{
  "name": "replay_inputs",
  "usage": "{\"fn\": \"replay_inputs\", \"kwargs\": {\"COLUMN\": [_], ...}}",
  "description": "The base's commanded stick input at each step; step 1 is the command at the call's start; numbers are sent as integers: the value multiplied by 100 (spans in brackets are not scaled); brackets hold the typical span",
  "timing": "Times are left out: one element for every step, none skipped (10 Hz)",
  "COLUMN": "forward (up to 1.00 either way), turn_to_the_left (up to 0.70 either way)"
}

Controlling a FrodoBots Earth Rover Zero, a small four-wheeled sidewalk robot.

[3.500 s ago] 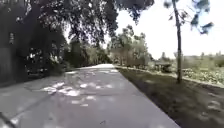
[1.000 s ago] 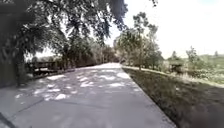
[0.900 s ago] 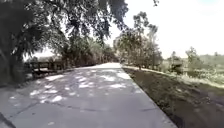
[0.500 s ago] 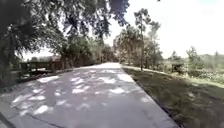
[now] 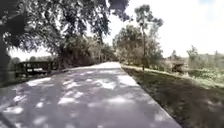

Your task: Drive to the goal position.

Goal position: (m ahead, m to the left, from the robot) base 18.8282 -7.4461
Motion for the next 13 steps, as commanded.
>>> {"fn": "replay_inputs", "kwargs": {"forward": [85, 85, 85, 85, 85, 85, 85, 85, 85, 85, 85, 85, 85], "turn_to_the_left": [0, 0, 0, 0, 0, 0, 0, 0, 0, 0, 0, 0, 0]}}
